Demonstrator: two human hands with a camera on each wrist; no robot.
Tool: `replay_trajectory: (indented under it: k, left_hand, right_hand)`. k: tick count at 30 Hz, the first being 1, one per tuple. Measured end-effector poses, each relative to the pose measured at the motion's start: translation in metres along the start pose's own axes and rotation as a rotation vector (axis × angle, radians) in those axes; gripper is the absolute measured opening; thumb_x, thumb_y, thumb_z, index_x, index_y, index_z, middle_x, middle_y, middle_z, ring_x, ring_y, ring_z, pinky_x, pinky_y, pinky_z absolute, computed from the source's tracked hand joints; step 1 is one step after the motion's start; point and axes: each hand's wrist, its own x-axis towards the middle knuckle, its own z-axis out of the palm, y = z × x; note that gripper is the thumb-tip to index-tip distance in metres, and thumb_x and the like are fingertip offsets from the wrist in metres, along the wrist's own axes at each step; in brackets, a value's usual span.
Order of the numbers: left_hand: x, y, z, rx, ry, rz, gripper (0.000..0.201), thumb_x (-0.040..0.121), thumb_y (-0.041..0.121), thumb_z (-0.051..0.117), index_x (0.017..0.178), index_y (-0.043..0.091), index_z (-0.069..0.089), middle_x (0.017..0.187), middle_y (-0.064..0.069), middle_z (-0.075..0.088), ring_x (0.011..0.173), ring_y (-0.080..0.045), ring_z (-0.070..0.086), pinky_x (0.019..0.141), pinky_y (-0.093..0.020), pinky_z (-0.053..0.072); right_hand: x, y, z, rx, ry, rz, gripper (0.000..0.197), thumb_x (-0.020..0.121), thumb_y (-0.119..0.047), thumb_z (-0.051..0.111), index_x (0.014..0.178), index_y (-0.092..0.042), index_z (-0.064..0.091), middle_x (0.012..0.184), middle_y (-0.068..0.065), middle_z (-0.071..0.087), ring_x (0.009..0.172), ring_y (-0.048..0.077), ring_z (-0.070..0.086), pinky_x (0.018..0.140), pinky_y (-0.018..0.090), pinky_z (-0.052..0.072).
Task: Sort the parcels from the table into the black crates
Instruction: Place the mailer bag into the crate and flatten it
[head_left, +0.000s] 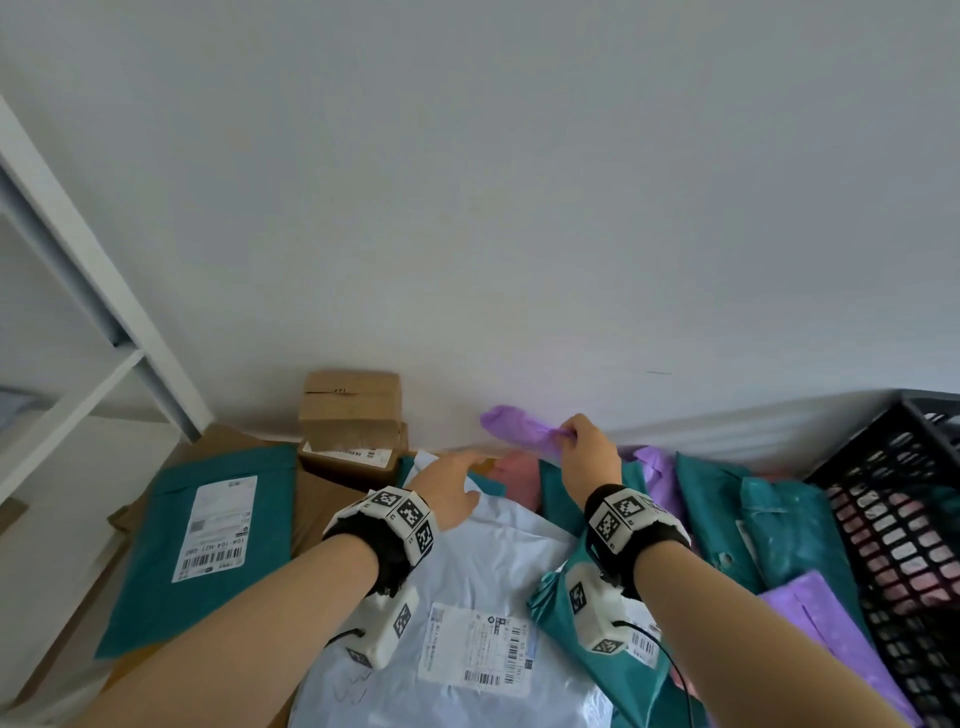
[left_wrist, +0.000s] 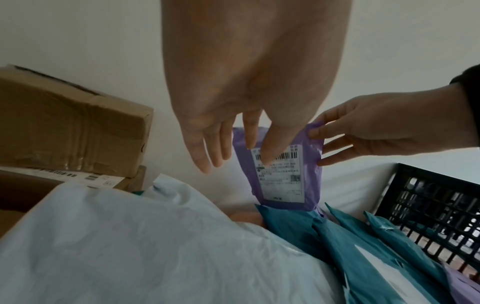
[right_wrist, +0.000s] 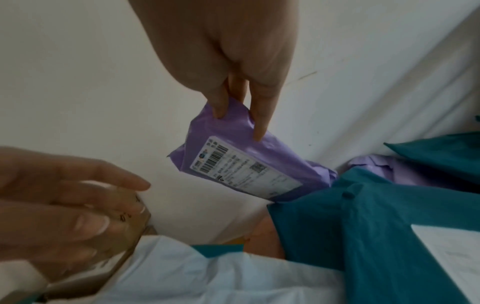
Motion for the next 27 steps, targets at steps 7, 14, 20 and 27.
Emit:
replay_trajectory:
  k: [7, 14, 20, 27]
  left_hand:
    - [-0.005, 0.021, -0.004, -0.026, 0.069, 0.009, 0.046, 0.09, 0.013, 0.056, 0.134, 0.019, 0.042, 0.132, 0.0, 0.051, 0.118, -0.02, 0.053, 0.099, -0.028, 0.043]
    - [-0.009, 0.044, -0.004, -0.286, 0.177, -0.134, 0.091, 0.08, 0.024, 0.074, 0.147, 0.012, 0.014, 0.143, -0.014, 0.039, 0.13, -0.026, 0.042, 0.103, -0.034, 0.037]
    - [-0.016, 0.06, -0.012, -0.445, 0.152, -0.105, 0.077, 0.076, 0.019, 0.078, 0.139, 0.014, 0.034, 0.135, -0.013, 0.045, 0.125, -0.027, 0.046, 0.104, -0.041, 0.041]
    - [-0.032, 0.084, -0.015, -0.508, 0.248, -0.041, 0.037, 0.078, 0.009, 0.075, 0.105, 0.005, 0.049, 0.102, -0.009, 0.067, 0.081, -0.011, 0.065, 0.063, -0.016, 0.055]
  right_hand:
    - [-0.004, -0.004, -0.039, 0.206, 0.047, -0.031, 0.012, 0.095, -0.006, 0.046, 0.097, -0.007, 0.058, 0.091, 0.007, 0.062, 0.083, 0.025, 0.054, 0.072, 0.031, 0.042]
    - [-0.019, -0.009, -0.068, 0.495, -0.084, -0.048, 0.019, 0.095, -0.004, 0.051, 0.08, -0.016, 0.053, 0.087, 0.011, 0.063, 0.089, 0.033, 0.064, 0.076, 0.051, 0.057]
    - [-0.034, -0.019, -0.099, 0.72, -0.116, -0.066, 0.011, 0.096, 0.001, 0.047, 0.087, -0.003, 0.051, 0.089, 0.017, 0.06, 0.082, 0.027, 0.063, 0.06, 0.031, 0.06]
    - [-0.045, -0.02, -0.129, 0.823, -0.131, -0.083, 0.006, 0.096, -0.002, 0.049, 0.094, 0.001, 0.054, 0.088, 0.019, 0.061, 0.082, 0.027, 0.063, 0.062, 0.033, 0.061]
